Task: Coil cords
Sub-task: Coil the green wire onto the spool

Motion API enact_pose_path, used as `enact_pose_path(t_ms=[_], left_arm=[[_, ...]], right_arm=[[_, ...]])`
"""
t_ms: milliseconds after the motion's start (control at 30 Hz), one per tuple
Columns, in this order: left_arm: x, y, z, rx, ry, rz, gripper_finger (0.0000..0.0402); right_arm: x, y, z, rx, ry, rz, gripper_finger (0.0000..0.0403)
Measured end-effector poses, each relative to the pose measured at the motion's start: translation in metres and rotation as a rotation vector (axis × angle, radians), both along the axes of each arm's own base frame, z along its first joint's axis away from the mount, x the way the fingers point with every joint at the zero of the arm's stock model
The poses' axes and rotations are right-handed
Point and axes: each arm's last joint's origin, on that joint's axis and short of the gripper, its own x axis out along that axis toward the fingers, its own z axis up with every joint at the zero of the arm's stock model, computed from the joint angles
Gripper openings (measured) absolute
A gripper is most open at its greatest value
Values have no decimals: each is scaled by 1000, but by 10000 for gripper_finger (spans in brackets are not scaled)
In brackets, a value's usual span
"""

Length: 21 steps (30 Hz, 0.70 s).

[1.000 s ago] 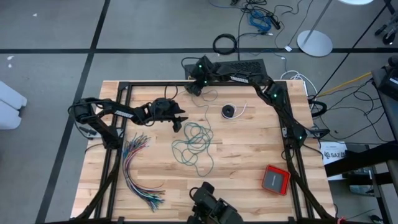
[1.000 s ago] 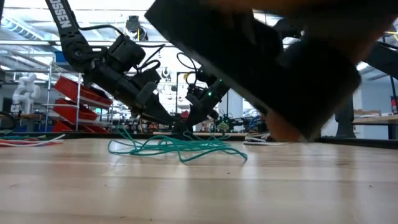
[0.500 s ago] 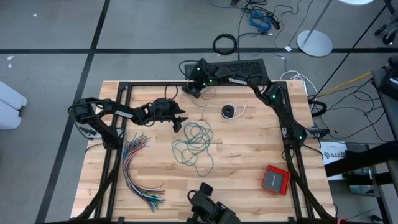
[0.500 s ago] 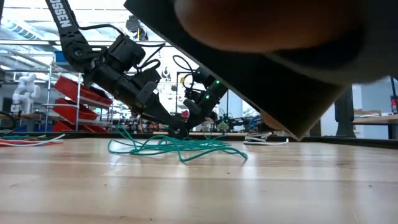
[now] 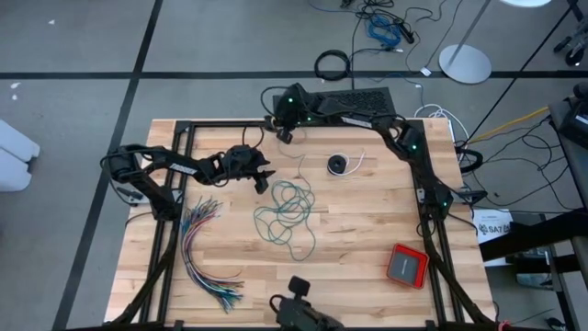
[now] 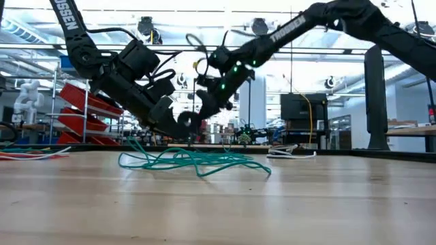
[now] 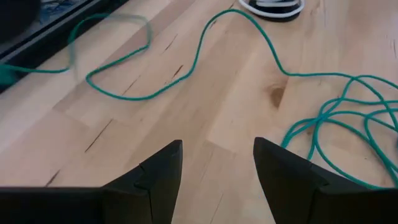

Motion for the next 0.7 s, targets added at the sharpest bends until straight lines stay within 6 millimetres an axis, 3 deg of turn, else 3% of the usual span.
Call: enact_pose_path(t_ms=[233, 467, 700], left_arm=[[-4, -1, 24, 76, -68, 14, 205], [-18, -6, 77, 230, -243, 24, 205], [-44, -14, 126, 427, -391, 134, 205]], right_arm=[[-12, 21, 59, -92, -46, 9, 0], [-32, 45, 122, -162, -155, 31, 0], [-48, 72, 166, -232, -217, 56, 0]])
